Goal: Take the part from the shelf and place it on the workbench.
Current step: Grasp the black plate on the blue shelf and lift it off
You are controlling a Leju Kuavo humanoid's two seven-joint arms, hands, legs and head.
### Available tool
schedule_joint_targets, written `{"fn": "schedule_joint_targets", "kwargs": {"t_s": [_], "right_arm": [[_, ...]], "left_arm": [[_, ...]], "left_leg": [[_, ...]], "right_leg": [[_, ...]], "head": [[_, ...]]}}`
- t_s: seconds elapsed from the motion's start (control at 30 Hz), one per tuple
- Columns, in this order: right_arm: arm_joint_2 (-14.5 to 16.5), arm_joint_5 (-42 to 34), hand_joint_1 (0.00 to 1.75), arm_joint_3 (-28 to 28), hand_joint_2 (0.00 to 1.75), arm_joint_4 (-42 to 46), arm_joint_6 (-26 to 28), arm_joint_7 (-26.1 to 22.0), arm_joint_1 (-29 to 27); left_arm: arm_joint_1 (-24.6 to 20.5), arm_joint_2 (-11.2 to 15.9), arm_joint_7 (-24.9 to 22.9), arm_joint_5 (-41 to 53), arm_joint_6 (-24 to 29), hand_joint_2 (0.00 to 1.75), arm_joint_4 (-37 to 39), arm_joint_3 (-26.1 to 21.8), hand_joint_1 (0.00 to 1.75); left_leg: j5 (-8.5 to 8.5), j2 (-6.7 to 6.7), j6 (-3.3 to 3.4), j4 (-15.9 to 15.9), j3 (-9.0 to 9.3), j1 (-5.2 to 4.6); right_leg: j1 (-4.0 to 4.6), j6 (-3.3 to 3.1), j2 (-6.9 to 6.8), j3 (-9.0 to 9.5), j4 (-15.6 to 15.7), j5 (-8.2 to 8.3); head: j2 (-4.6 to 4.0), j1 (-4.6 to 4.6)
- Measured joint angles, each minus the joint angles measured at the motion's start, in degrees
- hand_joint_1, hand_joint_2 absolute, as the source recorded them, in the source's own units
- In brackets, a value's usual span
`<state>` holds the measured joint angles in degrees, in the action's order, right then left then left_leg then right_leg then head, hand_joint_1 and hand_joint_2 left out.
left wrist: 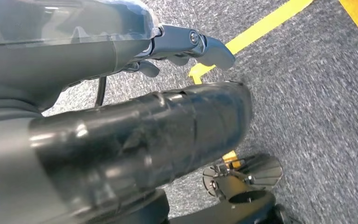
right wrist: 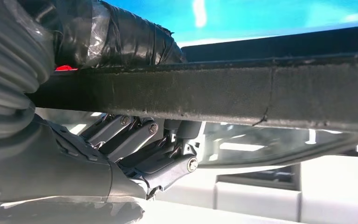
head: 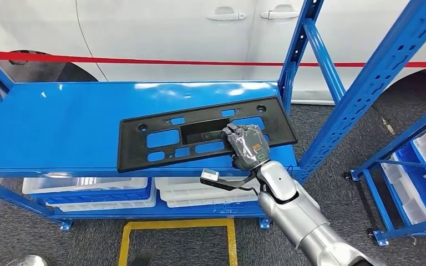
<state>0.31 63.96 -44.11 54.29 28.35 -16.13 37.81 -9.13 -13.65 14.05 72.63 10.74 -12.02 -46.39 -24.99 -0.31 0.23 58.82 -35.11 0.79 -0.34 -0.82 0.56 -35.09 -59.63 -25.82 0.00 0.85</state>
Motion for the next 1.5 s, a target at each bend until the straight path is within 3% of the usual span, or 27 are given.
{"fn": "schedule_joint_targets", "kwargs": {"t_s": [0.1, 0.2, 0.23, 0.27, 0.3, 0.4, 0.47, 0.53, 0.6, 0.63, 0.7, 0.77, 0.8, 0.83, 0.9, 0.97, 1.1, 1.17, 1.23, 1.27, 1.3, 1.33, 1.4, 1.43, 1.5], "right_arm": [[2.08, -3.23, 1.75, 0.01, 1.75, 0.05, -2.20, -1.53, 0.02], [3.13, -5.11, 1.75, -0.01, 1.75, 0.10, -3.36, -2.00, -0.03], [3.29, -5.32, 1.75, -0.02, 1.75, 0.10, -3.53, -2.06, -0.12], [3.38, -5.66, 1.75, -0.02, 1.75, 0.09, -3.80, -2.17, -0.21], [3.46, -6.28, 1.75, -0.01, 1.75, 0.09, -4.23, -2.40, -0.25], [4.01, -8.66, 1.75, 0.01, 1.75, 0.09, -5.55, -3.12, -0.15], [4.57, -9.80, 1.75, 0.08, 1.75, 0.01, -5.81, -3.46, -0.06], [5.08, -10.07, 1.75, 0.23, 1.75, -0.10, -5.18, -3.60, -0.03], [5.41, -8.15, 1.75, 0.30, 1.75, 0.22, -3.42, -2.62, 0.03], [5.52, -6.60, 1.75, 0.29, 1.75, 0.69, -2.47, -1.76, 0.10], [5.64, -3.09, 1.75, 0.15, 1.75, 2.48, -1.29, 0.38, 0.25], [5.65, 0.17, 1.75, -0.23, 1.75, 4.96, -1.12, 2.34, 0.29], [5.65, 1.69, 1.75, -0.52, 1.75, 6.30, -1.25, 3.20, 0.36], [5.66, 3.19, 1.75, -0.88, 1.75, 7.72, -1.49, 3.97, 0.55], [5.69, 5.75, 1.75, -1.79, 1.75, 10.46, -2.35, 5.24, 1.38], [5.87, 7.31, 1.75, -2.77, 1.75, 12.74, -3.37, 6.11, 2.37], [6.74, 8.68, 1.75, -4.39, 1.75, 15.68, -4.83, 7.49, 3.30], [7.35, 9.25, 1.75, -5.30, 1.75, 16.60, -5.36, 9.03, 3.47], [7.71, 9.86, 1.75, -6.43, 1.75, 17.04, -5.57, 10.51, 3.46], [7.76, 10.18, 1.75, -7.02, 1.75, 17.11, -5.56, 11.12, 3.34], [7.77, 10.75, 1.75, -7.56, 1.75, 17.18, -5.49, 11.84, 3.13], [7.77, 11.69, 1.75, -8.07, 1.75, 17.34, -5.36, 12.83, 2.83], [7.77, 14.59, 1.75, -8.95, 1.75, 17.83, -4.78, 15.63, 2.03], [7.80, 16.09, 1.75, -9.33, 1.75, 18.10, -4.27, 17.09, 1.50], [7.86, 18.10, 1.75, -9.94, 1.75, 18.53, -3.15, 19.29, 0.10]], "left_arm": [[-0.18, -0.27, -0.19, 0.09, -0.07, 0.00, 0.00, 0.34, 0.00], [-0.28, -0.54, -0.27, 0.13, -0.10, 0.00, 0.00, 0.79, 0.00], [-0.25, -0.57, -0.32, 0.13, -0.11, 0.00, 0.00, 0.88, 0.00], [-0.22, -0.58, -0.37, 0.13, -0.12, 0.00, 0.00, 0.93, 0.00], [-0.20, -0.59, -0.42, 0.15, -0.12, 0.00, 0.00, 0.98, 0.00], [-0.21, -0.70, -0.50, 0.36, -0.16, 0.00, 0.00, 1.22, 0.00], [-0.25, -0.81, -0.51, 0.51, -0.25, 0.00, 0.00, 1.34, 0.00], [-0.25, -0.92, -0.51, 0.49, -0.30, 0.00, 0.00, 1.38, 0.00], [-0.22, -1.00, -0.49, 0.26, -0.21, 0.00, 0.00, 1.38, 0.00], [-0.21, -1.02, -0.48, 0.14, -0.15, 0.00, 0.00, 1.38, 0.00], [-0.08, -1.02, -0.49, -0.02, -0.05, 0.00, 0.00, 1.38, 0.00], [0.20, -1.01, -0.50, -0.06, 0.02, 0.00, 0.00, 1.38, 0.00], [0.33, -0.98, -0.51, -0.06, 0.06, 0.00, 0.00, 1.38, 0.00], [0.41, -0.95, -0.50, -0.02, 0.09, 0.00, 0.00, 1.39, 0.00], [0.41, -0.84, -0.40, 0.22, 0.11, 0.00, 0.00, 1.45, 0.00], [0.31, -0.78, -0.25, 0.55, 0.08, 0.00, 0.00, 1.67, 0.00], [0.23, -0.80, -0.09, 0.94, 0.11, 0.00, 0.00, 2.34, 0.00], [0.08, -0.84, 0.03, 0.82, 0.14, 0.00, 0.00, 2.54, 0.00], [0.00, -0.81, 0.23, 0.48, 0.11, 0.00, 0.00, 2.57, 0.00], [0.02, -0.80, 0.34, 0.27, 0.08, 0.00, 0.00, 2.57, 0.00], [0.05, -0.78, 0.44, 0.04, 0.06, 0.00, 0.00, 2.57, 0.00], [0.10, -0.78, 0.55, -0.23, 0.04, 0.00, 0.00, 2.56, 0.00], [0.24, -0.80, 0.84, -0.83, 0.01, 0.00, 0.00, 2.54, 0.00], [0.34, -0.81, 1.01, -1.14, 0.03, 0.00, 0.00, 2.50, 0.00], [0.57, -0.83, 1.32, -1.68, 0.11, 0.00, 0.00, 2.36, 0.00]], "left_leg": [[0.45, 0.06, 0.93, -0.65, 0.32, 0.36], [0.53, 0.05, 1.60, -0.87, 0.47, 0.44], [0.49, 0.03, 1.64, -0.81, 0.46, 0.43], [0.43, 0.00, 1.64, -0.74, 0.47, 0.43], [0.34, -0.04, 1.59, -0.63, 0.50, 0.43], [-0.06, -0.10, 1.11, -0.24, 0.56, 0.30], [-0.13, -0.07, 0.58, -0.16, 0.38, 0.11], [-0.05, -0.07, -0.03, -0.33, 0.38, 0.10], [-1.08, -0.04, -0.57, 0.88, -0.07, 0.23], [-2.43, -0.02, -0.79, 3.00, -0.99, 0.28], [-6.06, 0.01, -1.13, 10.35, -4.36, 0.38], [-7.54, 0.02, -1.36, 15.86, -7.05, 0.41], [-6.68, 0.02, -1.38, 15.63, -7.01, 0.42], [-4.87, 0.03, -1.31, 13.02, -5.82, 0.42], [-1.21, 0.07, -1.00, 5.09, -1.99, 0.32], [-0.03, 0.01, -0.56, 0.47, 0.21, 0.14], [0.12, -0.15, 0.61, -0.57, 0.55, 0.25], [0.29, -0.07, 1.24, -0.87, 0.72, 0.41], [0.25, -0.03, 1.62, -0.84, 0.71, 0.36], [0.20, -0.04, 1.66, -0.78, 0.71, 0.33], [0.14, -0.09, 1.65, -0.69, 0.71, 0.32], [0.05, -0.16, 1.61, -0.58, 0.74, 0.31], [-0.16, -0.30, 1.37, -0.45, 0.84, 0.30], [-0.24, -0.33, 1.16, -0.37, 0.81, 0.21], [-0.24, -0.30, 0.57, -0.41, 0.70, 0.23]], "right_leg": [[-0.17, 0.81, -0.11, -0.74, -1.58, -1.32], [-0.40, 1.45, -0.24, -5.15, -11.06, -6.00], [-0.45, 1.61, -0.25, -6.72, -14.10, -6.94], [-0.49, 1.70, -0.26, -7.52, -15.44, -6.86], [-0.51, 1.68, -0.27, -7.16, -14.42, -5.63], [-0.37, 1.10, -0.29, -2.22, -3.71, -0.34], [-0.04, 0.58, -0.26, -0.69, -0.32, 0.32], [0.06, 0.04, -0.23, -0.59, -0.07, 0.41], [-0.20, -0.73, -0.32, -0.33, 0.43, 0.66], [-0.34, -1.10, -0.39, -0.19, 0.66, 0.77], [-0.33, -1.54, -0.51, -0.10, 0.73, 0.74], [-0.27, -1.63, -0.49, -0.06, 0.69, 0.67], [-0.26, -1.61, -0.45, -0.02, 0.66, 0.64], [-0.27, -1.54, -0.39, 0.04, 0.60, 0.58], [-0.14, -1.21, -0.26, 0.08, 0.34, 0.36], [0.08, -0.70, -0.21, -0.03, 0.13, 0.20], [0.06, 0.43, -0.29, -0.36, -0.61, -0.52], [-0.10, 0.93, -0.34, -2.41, -5.13, -3.23], [-0.26, 1.29, -0.37, -5.68, -11.96, -6.22], [-0.34, 1.38, -0.38, -6.76, -14.13, -6.69], [-0.39, 1.37, -0.38, -6.93, -14.31, -6.08], [-0.42, 1.24, -0.39, -6.06, -12.37, -4.52], [-0.25, 0.59, -0.40, -2.60, -5.22, -0.97], [-0.05, 0.24, -0.39, -1.20, -2.19, 0.02], [0.43, -0.25, -0.32, -0.20, 0.08, 0.15]], "head": [[0.00, 0.02], [0.00, 0.06], [0.00, 0.07], [0.00, 0.06], [0.00, 0.08], [0.00, 0.08], [0.00, 0.05], [0.00, 0.03], [0.00, 0.01], [0.00, -0.01], [0.00, -0.03], [0.00, -0.03], [0.00, -0.03], [0.00, -0.03], [0.00, -0.03], [0.00, -0.01], [0.00, 0.04], [0.00, 0.12], [0.00, 0.17], [0.00, 0.19], [0.00, 0.19], [0.00, 0.19], [0.00, 0.18], [0.00, 0.18], [0.00, 0.17]]}}
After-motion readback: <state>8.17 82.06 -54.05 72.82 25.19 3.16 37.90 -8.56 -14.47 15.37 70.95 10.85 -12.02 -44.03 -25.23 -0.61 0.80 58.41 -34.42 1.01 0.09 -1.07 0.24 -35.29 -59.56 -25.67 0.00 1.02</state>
